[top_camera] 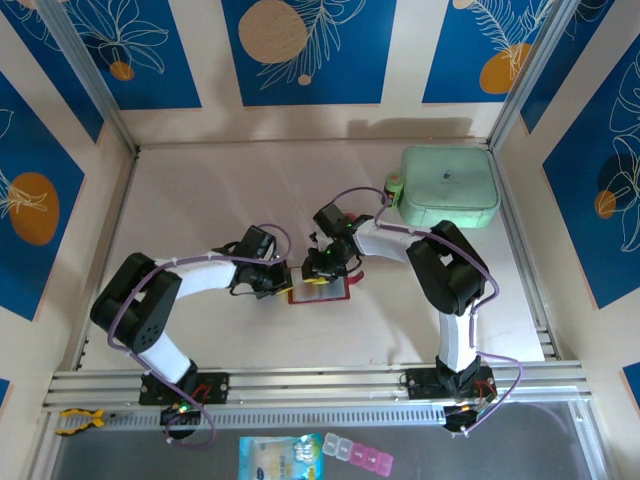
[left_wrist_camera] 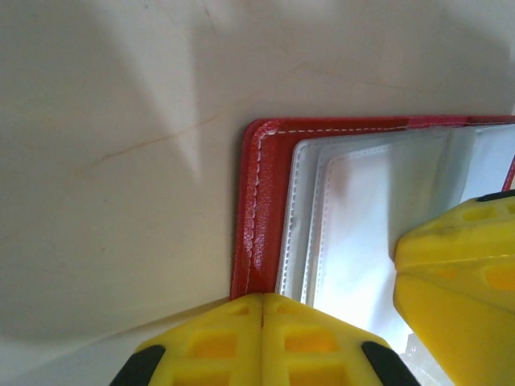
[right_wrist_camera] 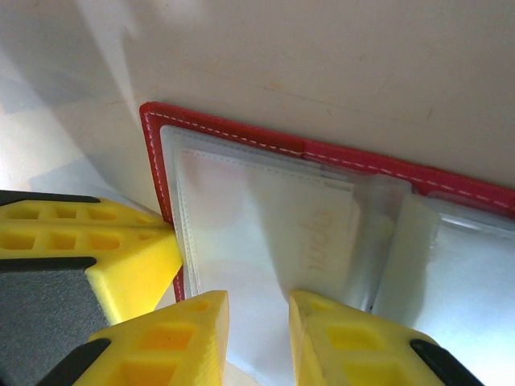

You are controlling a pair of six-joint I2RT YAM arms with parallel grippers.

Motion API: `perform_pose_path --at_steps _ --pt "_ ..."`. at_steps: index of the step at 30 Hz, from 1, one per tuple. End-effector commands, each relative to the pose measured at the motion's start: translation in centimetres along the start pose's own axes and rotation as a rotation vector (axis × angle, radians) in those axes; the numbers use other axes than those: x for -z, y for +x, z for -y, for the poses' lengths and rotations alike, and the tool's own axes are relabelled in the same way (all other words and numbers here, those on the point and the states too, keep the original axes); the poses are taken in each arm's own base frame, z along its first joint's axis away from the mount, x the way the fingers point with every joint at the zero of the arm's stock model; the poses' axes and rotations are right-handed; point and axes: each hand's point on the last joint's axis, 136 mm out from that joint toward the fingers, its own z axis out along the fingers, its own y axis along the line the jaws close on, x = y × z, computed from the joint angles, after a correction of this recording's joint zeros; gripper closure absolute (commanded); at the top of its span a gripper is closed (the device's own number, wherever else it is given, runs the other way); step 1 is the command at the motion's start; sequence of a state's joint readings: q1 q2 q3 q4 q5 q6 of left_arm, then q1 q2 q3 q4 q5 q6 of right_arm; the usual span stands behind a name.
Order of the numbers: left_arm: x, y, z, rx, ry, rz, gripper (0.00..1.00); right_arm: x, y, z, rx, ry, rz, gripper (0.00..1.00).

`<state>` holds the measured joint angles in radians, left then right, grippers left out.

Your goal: Take the credit cards out of the card holder

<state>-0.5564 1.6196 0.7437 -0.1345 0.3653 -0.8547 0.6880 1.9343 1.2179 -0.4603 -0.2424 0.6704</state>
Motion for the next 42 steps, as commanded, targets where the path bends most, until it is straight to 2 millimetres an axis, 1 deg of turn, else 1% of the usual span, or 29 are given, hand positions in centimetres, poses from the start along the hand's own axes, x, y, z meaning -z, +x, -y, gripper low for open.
perform_pose_path --at_steps 1,8,14,20,26,28,36,42 --pt "-0.5 0.7 -1.3 0.014 -0.042 -0.039 0.98 0.3 0.3 1.1 -0.011 0.058 -0.011 0.73" --pt "-0.6 0.7 -1.4 0.012 -0.05 -0.047 0.98 1.2 0.1 2.2 -0.021 0.063 0.007 0.73" --pt "-0.1 0.3 -1.0 0.006 -0.047 -0.028 0.98 1.2 0.3 1.4 0.011 -0.017 -0.013 0.73" --pt "0.6 -0.2 -0.7 0.0 -0.042 -0.007 0.98 1.4 0.6 1.1 0.041 -0.065 -0.02 0.74" --pt "0.9 -0.5 -0.3 -0.005 -0.035 0.004 0.98 1.5 0.9 1.3 0.069 -0.105 -0.046 0.77" --pt "1.0 -0.8 -0.1 -0.01 -0.032 0.013 0.98 1.3 1.1 1.8 0.073 -0.085 -0.065 0.78" --pt "2.2 -1.6 1.6 -0.017 0.017 0.054 0.97 0.6 1.4 3.3 0.094 -0.033 -0.087 0.79" --pt "2.8 -2.0 3.2 -0.014 0.075 0.065 0.88 0.2 1.5 3.8 0.103 -0.022 -0.094 0.8"
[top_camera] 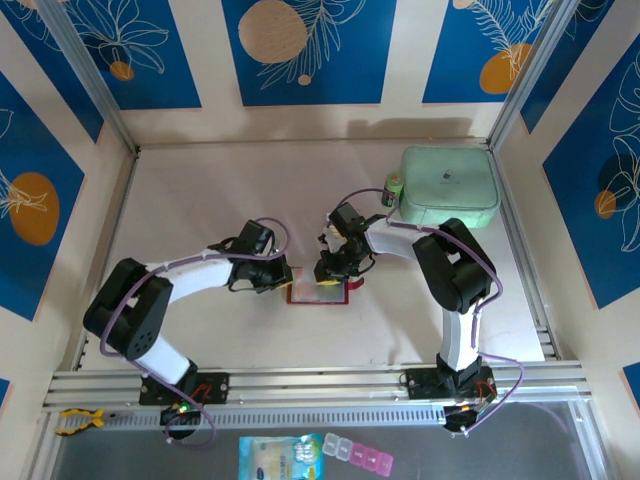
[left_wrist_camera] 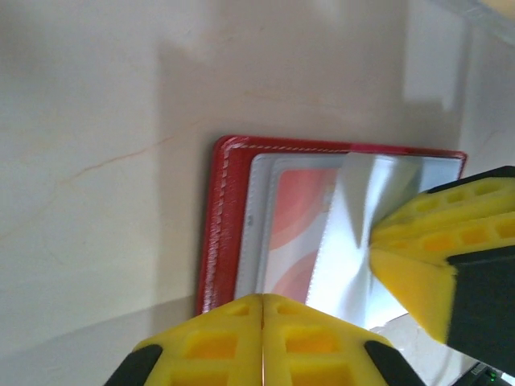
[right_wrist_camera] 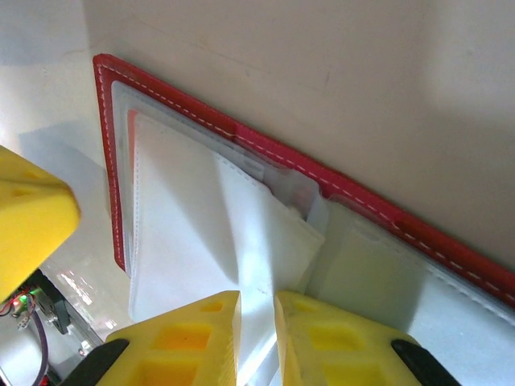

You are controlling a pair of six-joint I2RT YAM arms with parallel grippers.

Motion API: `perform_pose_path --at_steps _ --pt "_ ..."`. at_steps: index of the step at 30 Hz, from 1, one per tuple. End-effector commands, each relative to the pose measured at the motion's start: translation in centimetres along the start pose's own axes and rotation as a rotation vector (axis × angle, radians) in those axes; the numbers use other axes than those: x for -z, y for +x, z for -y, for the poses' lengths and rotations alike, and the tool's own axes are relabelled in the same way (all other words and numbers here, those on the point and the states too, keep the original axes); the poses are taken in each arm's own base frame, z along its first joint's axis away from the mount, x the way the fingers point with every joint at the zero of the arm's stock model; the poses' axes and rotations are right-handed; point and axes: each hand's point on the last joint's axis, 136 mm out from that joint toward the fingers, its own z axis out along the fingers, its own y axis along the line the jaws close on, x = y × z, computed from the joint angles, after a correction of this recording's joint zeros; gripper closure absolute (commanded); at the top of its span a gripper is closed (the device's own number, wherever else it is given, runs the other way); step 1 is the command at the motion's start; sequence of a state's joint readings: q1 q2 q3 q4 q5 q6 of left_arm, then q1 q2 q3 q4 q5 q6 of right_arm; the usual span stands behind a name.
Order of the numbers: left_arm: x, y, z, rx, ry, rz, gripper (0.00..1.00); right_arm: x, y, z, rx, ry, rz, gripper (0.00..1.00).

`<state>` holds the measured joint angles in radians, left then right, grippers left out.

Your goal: Take the credit cards out of the card holder

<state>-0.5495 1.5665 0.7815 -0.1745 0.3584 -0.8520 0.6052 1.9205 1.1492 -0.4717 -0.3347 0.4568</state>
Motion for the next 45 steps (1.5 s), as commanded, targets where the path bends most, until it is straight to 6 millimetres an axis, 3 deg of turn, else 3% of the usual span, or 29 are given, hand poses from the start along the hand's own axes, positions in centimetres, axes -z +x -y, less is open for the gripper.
perform_pose_path --at_steps 1,6,13,31,37,45 --pt "1.0 -1.1 1.7 0.005 0.055 0.025 0.87 -0.7 1.0 1.3 -0.01 0.028 -0.047 0.8" --pt "0.5 -1.2 2.8 0.013 0.108 0.015 0.78 -0.9 1.0 1.5 -0.008 0.031 -0.049 0.82" --pt "-0.7 -0.8 3.3 0.023 0.125 -0.024 0.74 -0.8 1.1 1.9 -0.014 0.036 -0.048 0.82" --pt "-3.0 0.6 3.3 0.047 0.126 -0.109 0.79 -0.4 1.0 1.6 -0.014 0.03 -0.036 0.82" --pt "-2.5 0.5 4.0 0.037 0.141 -0.098 0.81 0.7 0.7 0.7 0.001 0.014 0.0 0.77" --pt "-1.4 0.2 5.5 0.011 0.152 -0.085 0.81 4.0 -0.4 0.0 0.012 -0.002 0.119 0.73"
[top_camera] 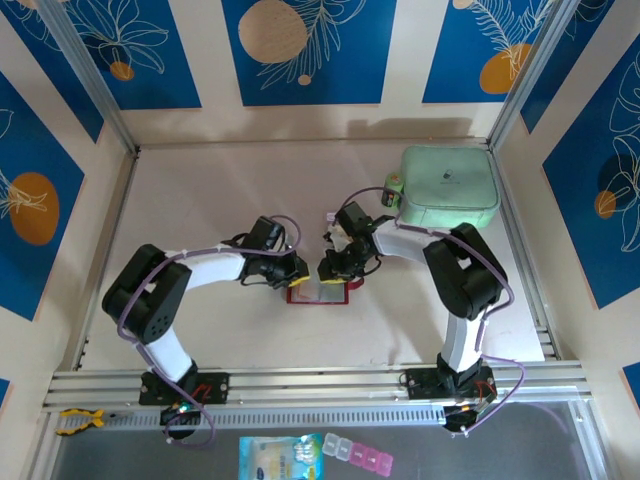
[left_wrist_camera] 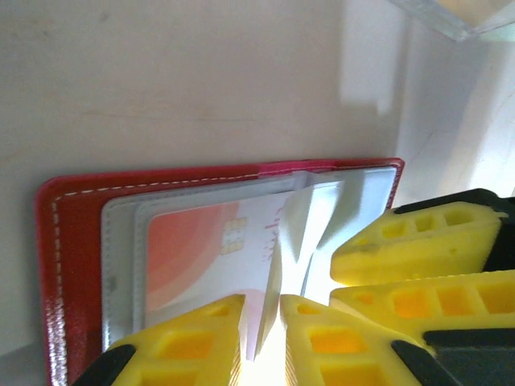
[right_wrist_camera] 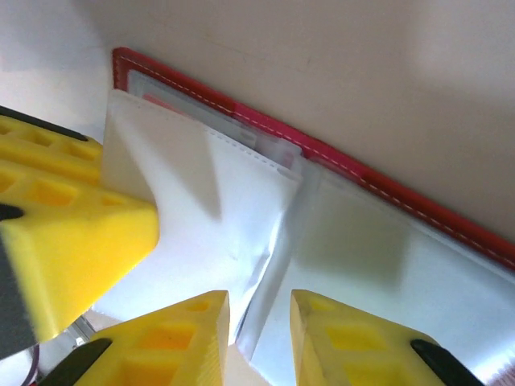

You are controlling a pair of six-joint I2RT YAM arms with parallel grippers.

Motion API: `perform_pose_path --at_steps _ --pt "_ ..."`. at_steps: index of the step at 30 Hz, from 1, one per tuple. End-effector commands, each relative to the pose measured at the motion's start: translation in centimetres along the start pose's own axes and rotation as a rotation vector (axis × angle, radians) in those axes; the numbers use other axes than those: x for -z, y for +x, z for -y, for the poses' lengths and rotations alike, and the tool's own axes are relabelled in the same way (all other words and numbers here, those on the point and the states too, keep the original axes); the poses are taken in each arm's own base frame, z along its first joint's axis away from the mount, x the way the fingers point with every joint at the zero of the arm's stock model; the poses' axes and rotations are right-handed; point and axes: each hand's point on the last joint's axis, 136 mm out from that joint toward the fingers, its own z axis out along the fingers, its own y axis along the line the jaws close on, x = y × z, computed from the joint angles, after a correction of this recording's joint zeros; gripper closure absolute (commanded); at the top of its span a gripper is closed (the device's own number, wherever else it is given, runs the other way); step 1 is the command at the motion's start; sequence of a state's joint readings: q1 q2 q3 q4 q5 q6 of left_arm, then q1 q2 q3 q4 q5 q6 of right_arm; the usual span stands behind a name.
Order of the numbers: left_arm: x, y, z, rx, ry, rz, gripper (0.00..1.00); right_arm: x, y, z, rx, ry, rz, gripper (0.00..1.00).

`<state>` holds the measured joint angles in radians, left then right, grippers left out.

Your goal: Take the credit cards out of the card holder

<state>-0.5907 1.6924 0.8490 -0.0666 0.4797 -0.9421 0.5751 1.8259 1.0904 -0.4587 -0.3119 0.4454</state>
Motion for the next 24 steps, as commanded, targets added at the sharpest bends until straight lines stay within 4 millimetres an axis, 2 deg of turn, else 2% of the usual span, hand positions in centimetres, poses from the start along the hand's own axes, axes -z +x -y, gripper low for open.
perform_pose_path --at_steps 1,11,16,24 --pt "1.1 0.0 2.5 -0.036 0.038 0.003 0.81 2.2 -0.7 -0.2 -0.006 -0.009 0.071 0.73" --pt "0.9 0.5 5.0 -0.087 0.064 -0.03 0.82 5.2 -1.1 2.0 -0.076 -0.027 0.146 0.72" --pt "0.1 1.0 5.9 -0.106 0.07 -0.06 0.86 5.6 -0.9 2.6 -0.092 -0.029 0.148 0.72" --pt "-1.2 1.5 7.1 -0.124 0.085 -0.098 0.86 6.0 -0.6 2.9 -0.097 -0.033 0.156 0.72"
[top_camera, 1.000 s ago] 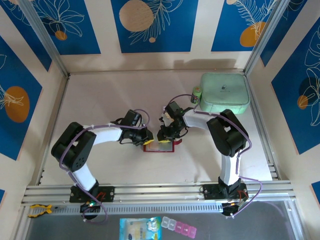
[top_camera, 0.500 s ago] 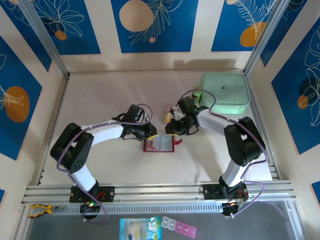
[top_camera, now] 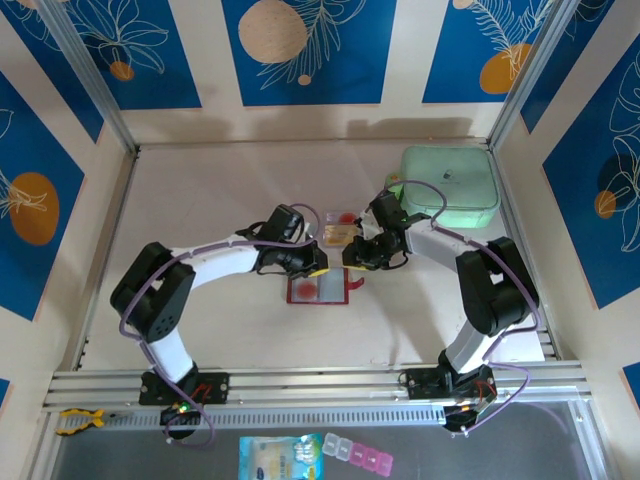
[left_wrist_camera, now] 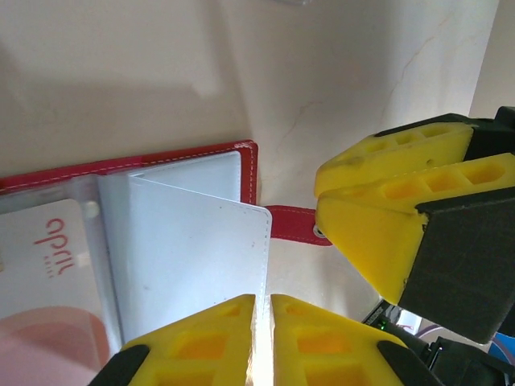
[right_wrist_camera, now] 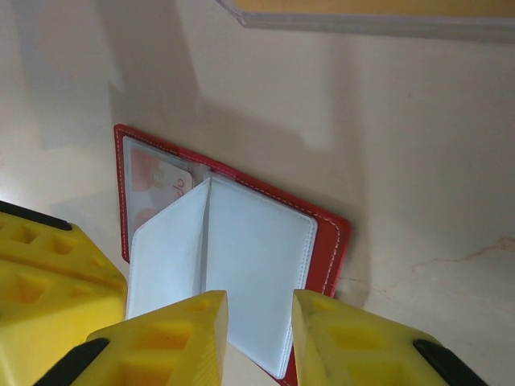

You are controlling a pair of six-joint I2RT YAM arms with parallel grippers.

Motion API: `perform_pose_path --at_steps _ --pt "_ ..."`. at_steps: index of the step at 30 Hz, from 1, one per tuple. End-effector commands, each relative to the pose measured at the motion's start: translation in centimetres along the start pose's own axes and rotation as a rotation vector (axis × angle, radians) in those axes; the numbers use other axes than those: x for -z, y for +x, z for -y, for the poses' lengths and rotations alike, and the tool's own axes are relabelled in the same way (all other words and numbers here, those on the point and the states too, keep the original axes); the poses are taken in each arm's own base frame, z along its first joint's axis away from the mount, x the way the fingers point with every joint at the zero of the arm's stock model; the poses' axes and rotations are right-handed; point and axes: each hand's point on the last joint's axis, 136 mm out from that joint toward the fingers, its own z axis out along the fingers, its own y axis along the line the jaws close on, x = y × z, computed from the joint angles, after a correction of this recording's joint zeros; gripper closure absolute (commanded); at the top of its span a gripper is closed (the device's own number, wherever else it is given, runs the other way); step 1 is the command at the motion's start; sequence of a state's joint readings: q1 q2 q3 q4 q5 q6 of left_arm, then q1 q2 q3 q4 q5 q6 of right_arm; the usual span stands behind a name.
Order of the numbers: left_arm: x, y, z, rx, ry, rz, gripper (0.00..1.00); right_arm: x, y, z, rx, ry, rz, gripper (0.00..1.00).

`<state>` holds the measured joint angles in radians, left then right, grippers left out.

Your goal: Take the credit cards out of the card holder

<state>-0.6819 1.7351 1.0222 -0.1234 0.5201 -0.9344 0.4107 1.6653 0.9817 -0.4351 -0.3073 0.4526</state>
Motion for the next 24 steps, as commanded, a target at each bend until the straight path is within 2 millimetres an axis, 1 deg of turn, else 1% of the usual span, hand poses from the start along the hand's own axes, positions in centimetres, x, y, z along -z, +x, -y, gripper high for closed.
perform_pose_path --at_steps 1,5,8,13,18,24 --pt "-0.8 0.4 0.7 -0.014 0.012 -0.044 0.85 0.8 0.7 -0.4 -0.002 -0.024 -0.003 0.72" --pt "-1.7 0.4 1.3 -0.019 0.021 -0.067 0.75 1.2 1.0 -0.2 -0.004 -0.012 0.001 0.72" --pt "-2.4 0.4 1.4 -0.02 0.026 -0.077 0.72 1.4 1.2 -0.1 -0.005 -0.006 0.004 0.72" --pt "-3.5 0.2 1.1 -0.012 0.027 -0.089 0.7 1.7 1.4 0.0 -0.009 0.006 0.007 0.72" --pt "-5.0 0.2 0.0 0.018 0.023 -0.104 0.69 1.9 1.5 0.5 -0.032 0.028 0.006 0.72" --pt "-5.8 -0.3 -1.0 0.033 -0.004 -0.093 0.69 2.2 1.7 0.4 -0.037 0.026 0.009 0.71"
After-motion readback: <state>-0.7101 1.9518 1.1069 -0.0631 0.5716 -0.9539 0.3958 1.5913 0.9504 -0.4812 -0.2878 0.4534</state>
